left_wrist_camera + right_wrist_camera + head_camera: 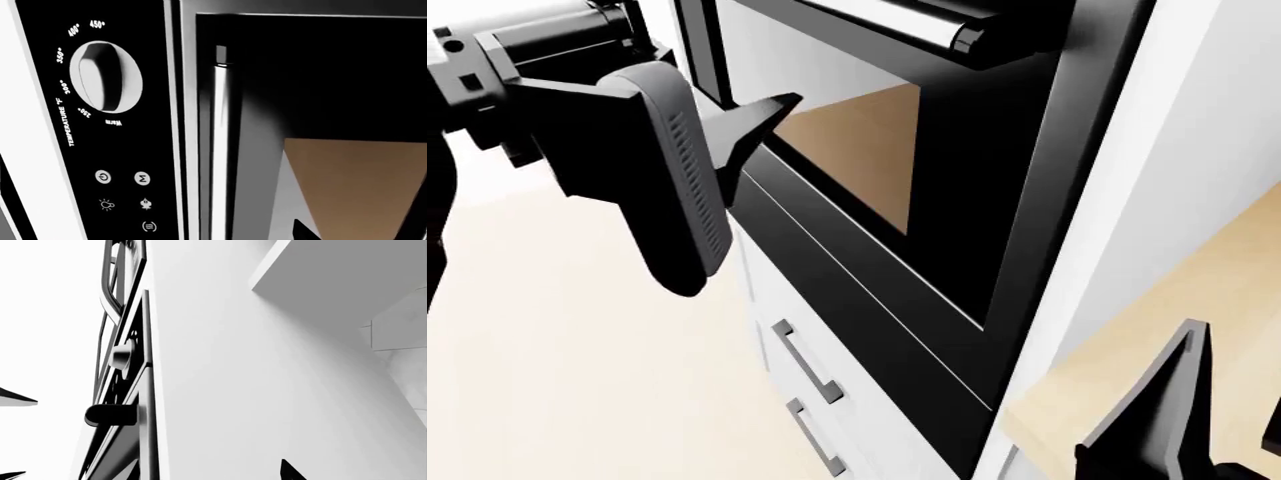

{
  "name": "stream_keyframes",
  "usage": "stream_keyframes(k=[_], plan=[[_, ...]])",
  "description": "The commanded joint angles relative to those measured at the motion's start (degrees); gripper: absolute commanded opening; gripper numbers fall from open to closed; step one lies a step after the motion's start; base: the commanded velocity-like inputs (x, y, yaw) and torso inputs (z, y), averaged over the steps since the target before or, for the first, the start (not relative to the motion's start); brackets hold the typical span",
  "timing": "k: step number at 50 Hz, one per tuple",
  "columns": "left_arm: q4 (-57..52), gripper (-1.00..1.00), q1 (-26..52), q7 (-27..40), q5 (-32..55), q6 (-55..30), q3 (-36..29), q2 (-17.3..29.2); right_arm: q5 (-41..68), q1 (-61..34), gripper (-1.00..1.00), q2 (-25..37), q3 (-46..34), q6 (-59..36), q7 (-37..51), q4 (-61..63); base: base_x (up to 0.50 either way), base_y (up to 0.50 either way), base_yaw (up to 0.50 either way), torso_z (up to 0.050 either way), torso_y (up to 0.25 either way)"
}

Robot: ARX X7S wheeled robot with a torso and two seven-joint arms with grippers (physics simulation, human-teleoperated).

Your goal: Open the oven door

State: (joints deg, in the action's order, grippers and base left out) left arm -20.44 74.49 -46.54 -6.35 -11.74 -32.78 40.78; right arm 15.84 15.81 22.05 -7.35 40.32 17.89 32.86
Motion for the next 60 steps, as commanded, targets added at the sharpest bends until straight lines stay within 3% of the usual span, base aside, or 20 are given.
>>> stream_keyframes(k=[1, 17, 60], plan=[[4.8, 1.00, 1.5, 0.1, -0.1, 2.8, -1.3, -2.1, 0.0, 0.0, 1.00, 0.1, -0.1, 0.0, 0.1, 0.0, 0.00, 0.00, 0.00, 0.000, 0.000], [9.5, 1.00, 1.8, 1.6, -0.5, 5.9, -2.7, -4.8, -0.1, -0.1, 1.00, 0.2, -0.1, 0.1, 0.3, -0.1, 0.00, 0.00, 0.00, 0.000, 0.000], [9.6, 1.00, 1.2, 2.8, 0.8, 7.7, -2.6, -5.5, -0.3, -0.2, 1.00, 0.4, -0.1, 0.3, 0.7, -0.1, 0.00, 0.00, 0.00, 0.000, 0.000]])
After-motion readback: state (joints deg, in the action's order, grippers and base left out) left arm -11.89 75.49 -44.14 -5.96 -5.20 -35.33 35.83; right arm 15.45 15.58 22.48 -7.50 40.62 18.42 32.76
